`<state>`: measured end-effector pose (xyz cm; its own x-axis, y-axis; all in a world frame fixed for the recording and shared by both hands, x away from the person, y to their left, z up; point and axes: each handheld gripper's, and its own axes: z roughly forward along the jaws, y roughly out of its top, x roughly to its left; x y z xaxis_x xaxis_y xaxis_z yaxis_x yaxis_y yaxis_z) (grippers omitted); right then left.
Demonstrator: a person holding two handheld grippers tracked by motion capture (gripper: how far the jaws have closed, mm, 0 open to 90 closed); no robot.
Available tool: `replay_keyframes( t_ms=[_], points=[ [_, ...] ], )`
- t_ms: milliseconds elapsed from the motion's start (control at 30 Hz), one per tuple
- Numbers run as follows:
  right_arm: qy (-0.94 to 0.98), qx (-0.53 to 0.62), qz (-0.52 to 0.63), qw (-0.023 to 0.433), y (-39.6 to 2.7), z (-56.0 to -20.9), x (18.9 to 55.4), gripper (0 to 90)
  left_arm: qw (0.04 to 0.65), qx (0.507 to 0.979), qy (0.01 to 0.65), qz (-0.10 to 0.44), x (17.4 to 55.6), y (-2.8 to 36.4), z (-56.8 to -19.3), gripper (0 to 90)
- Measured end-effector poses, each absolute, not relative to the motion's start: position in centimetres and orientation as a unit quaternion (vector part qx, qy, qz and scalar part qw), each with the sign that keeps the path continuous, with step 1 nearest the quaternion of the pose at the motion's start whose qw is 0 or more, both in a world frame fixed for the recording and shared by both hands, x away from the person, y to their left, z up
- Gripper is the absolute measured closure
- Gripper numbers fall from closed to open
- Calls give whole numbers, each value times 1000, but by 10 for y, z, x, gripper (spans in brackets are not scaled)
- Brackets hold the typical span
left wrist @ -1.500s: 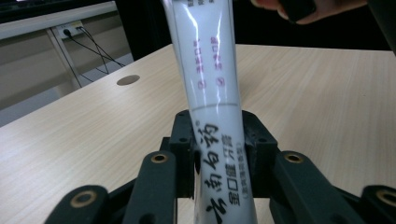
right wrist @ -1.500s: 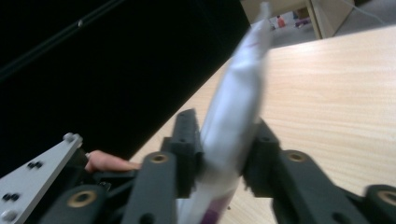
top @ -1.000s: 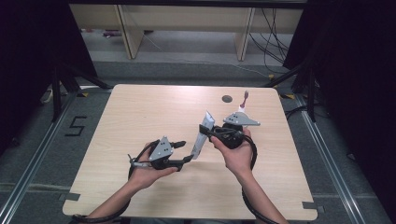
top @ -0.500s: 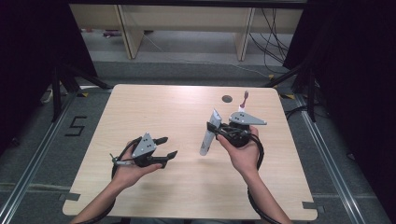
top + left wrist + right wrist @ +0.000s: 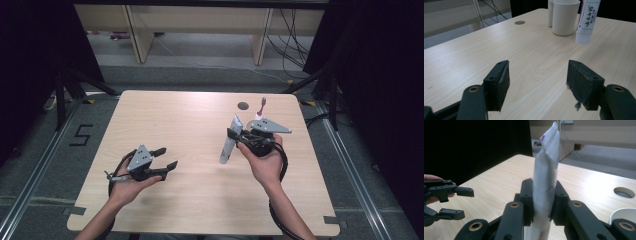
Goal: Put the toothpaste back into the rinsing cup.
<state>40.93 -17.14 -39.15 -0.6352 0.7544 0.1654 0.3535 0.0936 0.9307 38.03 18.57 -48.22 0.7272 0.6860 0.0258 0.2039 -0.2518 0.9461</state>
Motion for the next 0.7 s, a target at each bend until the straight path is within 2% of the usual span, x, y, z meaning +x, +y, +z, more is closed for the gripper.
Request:
replay_keyframes(
  t_ms=[133,700],
  points=[
    [717,380,550,197,-175,-390,410,758,541,753,299,224,379,188,-488,343],
    [717,390,539,210,-186,-383,411,758,556,725,334,233,381,199,-511,330]
  ],
)
